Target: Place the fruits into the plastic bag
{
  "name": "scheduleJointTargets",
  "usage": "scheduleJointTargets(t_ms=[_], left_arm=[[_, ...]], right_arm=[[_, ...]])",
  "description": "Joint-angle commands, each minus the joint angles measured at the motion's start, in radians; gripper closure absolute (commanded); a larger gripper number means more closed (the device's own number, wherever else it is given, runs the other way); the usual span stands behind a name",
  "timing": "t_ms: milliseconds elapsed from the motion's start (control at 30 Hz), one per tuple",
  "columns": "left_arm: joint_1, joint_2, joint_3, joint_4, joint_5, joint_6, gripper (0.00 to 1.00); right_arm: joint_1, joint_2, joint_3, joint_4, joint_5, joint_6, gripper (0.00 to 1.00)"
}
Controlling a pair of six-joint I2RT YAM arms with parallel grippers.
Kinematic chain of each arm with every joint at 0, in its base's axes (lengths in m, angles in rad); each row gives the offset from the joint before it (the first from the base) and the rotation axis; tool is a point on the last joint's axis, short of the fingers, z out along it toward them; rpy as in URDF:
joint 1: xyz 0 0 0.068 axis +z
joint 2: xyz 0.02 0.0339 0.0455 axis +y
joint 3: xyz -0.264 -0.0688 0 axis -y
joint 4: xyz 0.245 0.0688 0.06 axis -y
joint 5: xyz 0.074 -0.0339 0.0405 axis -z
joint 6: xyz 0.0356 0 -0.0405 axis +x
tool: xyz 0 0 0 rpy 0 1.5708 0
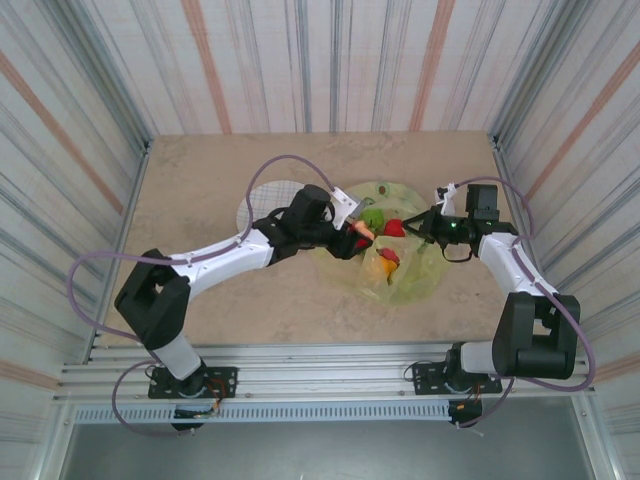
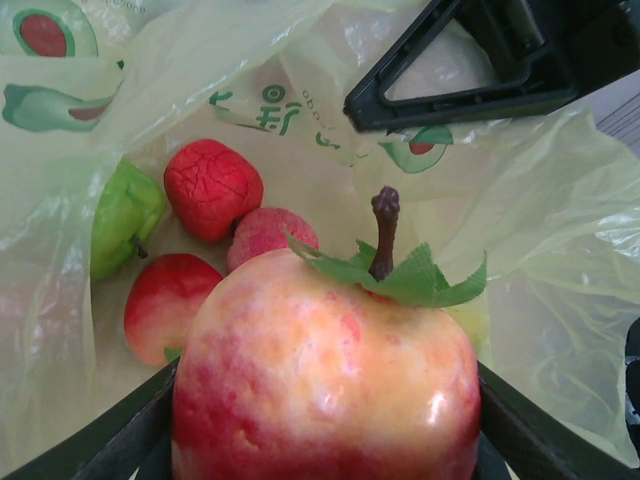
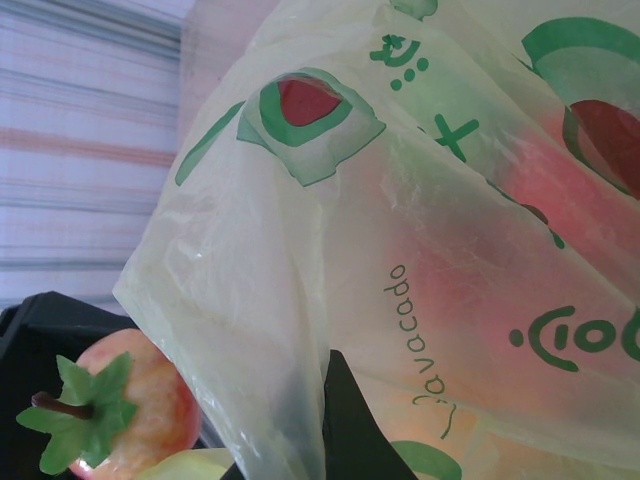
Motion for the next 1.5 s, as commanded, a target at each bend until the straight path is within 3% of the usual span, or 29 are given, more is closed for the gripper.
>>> scheduleJointTargets(t_ms=[0,367,733,1033,1200,1467], left_arm=[[0.01,0.003,-0.022,0.001,-0.022,-0.008,0.45],[0.06,0.032,-0.077,0.053,-0.02,-0.093,0.45],[-0.043,0.122,0.036,-0.074,-0.162,0.125,0.42],[-0.06,0.237,0.19,-0.095,-0.181,0.14,0.4],[-0.057,0.322,0.297,-0.103,-0.249,0.105,0.34],[-0.021,0.424,0.371,-0.02,-0.273,-0.045,0.37]], right_arm=[[-0.004,0.015,-0.004,0.0,0.003,-0.026,1.0],[-0.003,0.012,-0.01,-0.001,0.003,-0.028,1.0],[0.0,-0.011,-0.01,0.053,-0.03,0.038,1.0],[0.036,-0.009,-0.009,0.087,-0.027,0.074,1.0],[0.046,-0.013,-0.014,0.104,-0.027,0.088,1.0],[0.043,-0.003,-0.019,0.121,-0.029,0.095,1.0]])
